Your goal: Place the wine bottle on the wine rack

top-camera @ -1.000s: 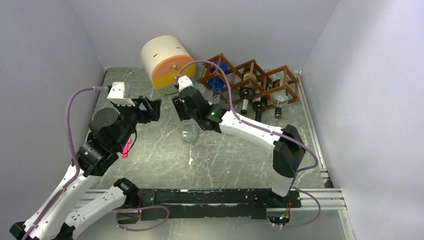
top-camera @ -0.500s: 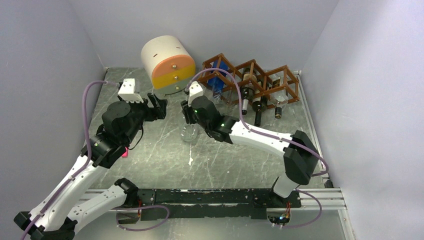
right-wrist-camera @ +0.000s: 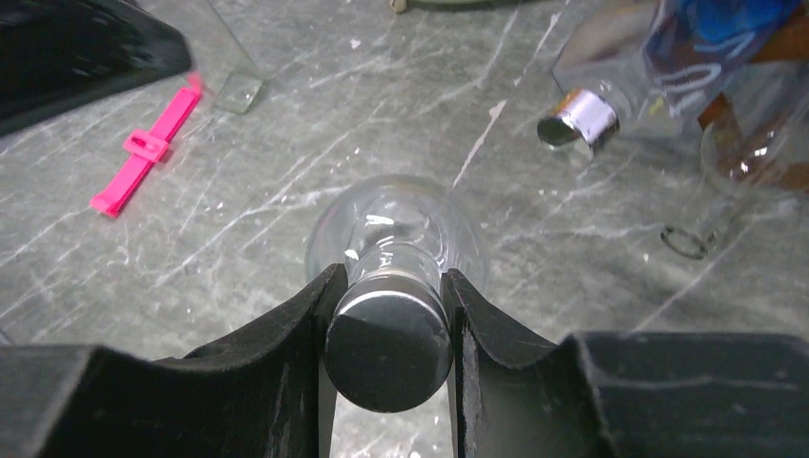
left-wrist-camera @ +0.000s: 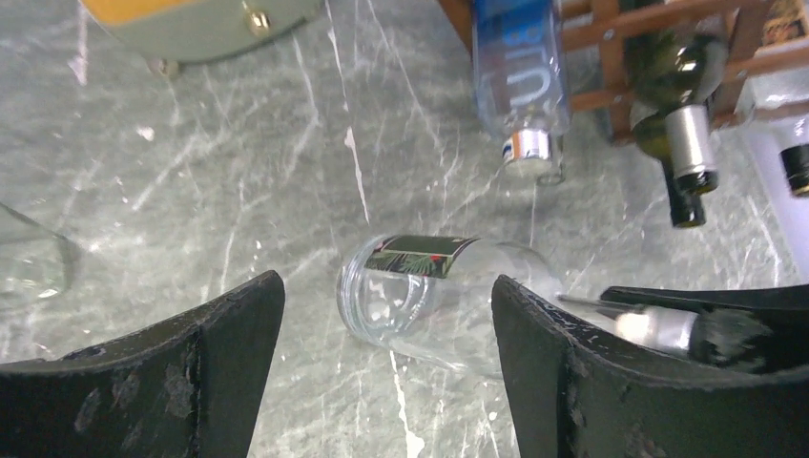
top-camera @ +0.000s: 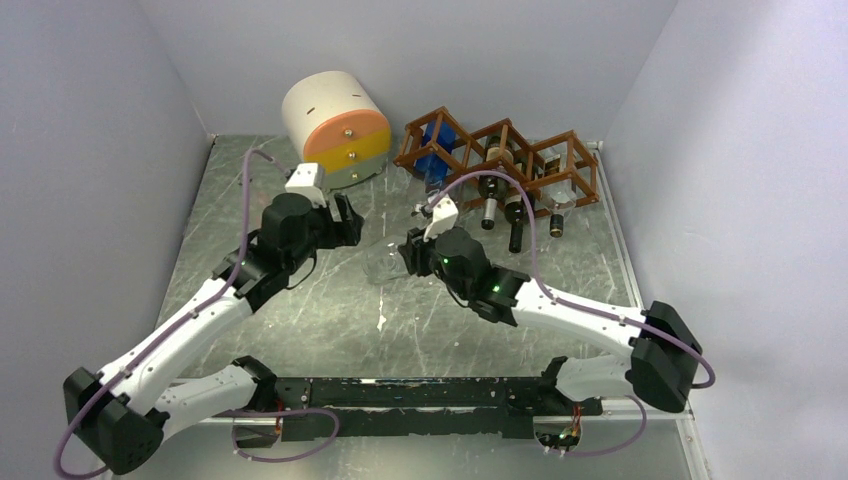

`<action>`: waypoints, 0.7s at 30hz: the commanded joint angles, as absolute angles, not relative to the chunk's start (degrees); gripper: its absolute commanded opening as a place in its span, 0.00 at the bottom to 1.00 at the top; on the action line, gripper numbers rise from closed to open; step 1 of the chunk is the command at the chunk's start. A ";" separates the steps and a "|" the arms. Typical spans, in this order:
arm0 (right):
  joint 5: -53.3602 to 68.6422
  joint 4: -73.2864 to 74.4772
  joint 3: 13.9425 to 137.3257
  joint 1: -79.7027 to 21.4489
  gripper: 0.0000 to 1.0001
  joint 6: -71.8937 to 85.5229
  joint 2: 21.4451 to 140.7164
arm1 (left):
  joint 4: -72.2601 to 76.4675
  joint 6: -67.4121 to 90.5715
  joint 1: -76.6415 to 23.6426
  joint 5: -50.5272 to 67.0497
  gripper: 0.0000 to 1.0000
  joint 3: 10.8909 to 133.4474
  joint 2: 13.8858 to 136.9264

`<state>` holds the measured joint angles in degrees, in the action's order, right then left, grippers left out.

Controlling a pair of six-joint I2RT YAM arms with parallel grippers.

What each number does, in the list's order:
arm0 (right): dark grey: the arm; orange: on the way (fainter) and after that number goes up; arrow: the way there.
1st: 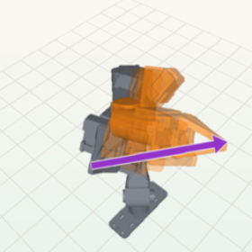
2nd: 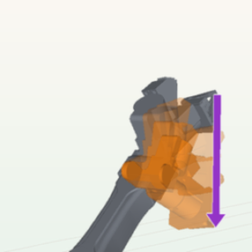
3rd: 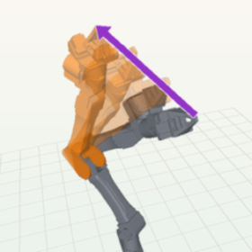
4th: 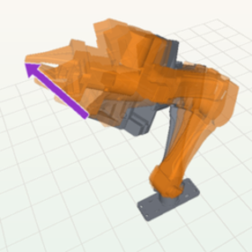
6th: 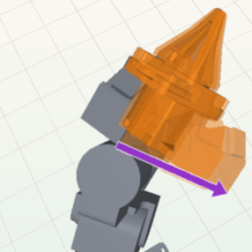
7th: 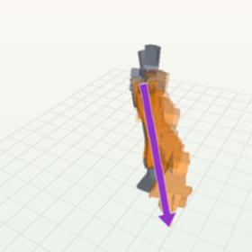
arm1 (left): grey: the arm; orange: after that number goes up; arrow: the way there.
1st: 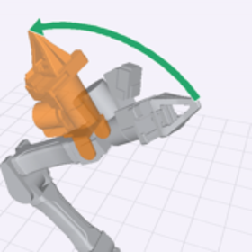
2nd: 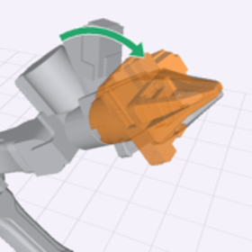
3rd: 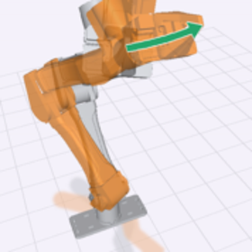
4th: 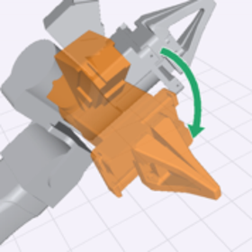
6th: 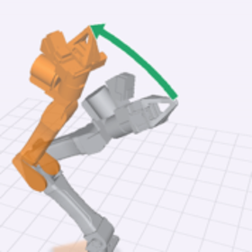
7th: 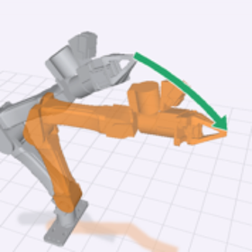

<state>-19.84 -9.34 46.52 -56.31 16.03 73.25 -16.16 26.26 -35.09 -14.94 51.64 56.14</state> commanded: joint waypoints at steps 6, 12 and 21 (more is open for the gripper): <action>-16.30 6.97 41.43 -56.51 0.00 24.50 64.86 | -10.18 29.19 -32.69 -6.16 0.84 48.55 64.71; -13.90 9.82 41.48 -56.57 0.00 24.82 61.37 | -6.78 30.76 -29.14 1.28 0.85 46.81 67.59; -11.46 12.77 43.05 -56.53 0.00 24.61 62.80 | -4.21 32.57 -26.90 8.32 0.86 46.66 73.48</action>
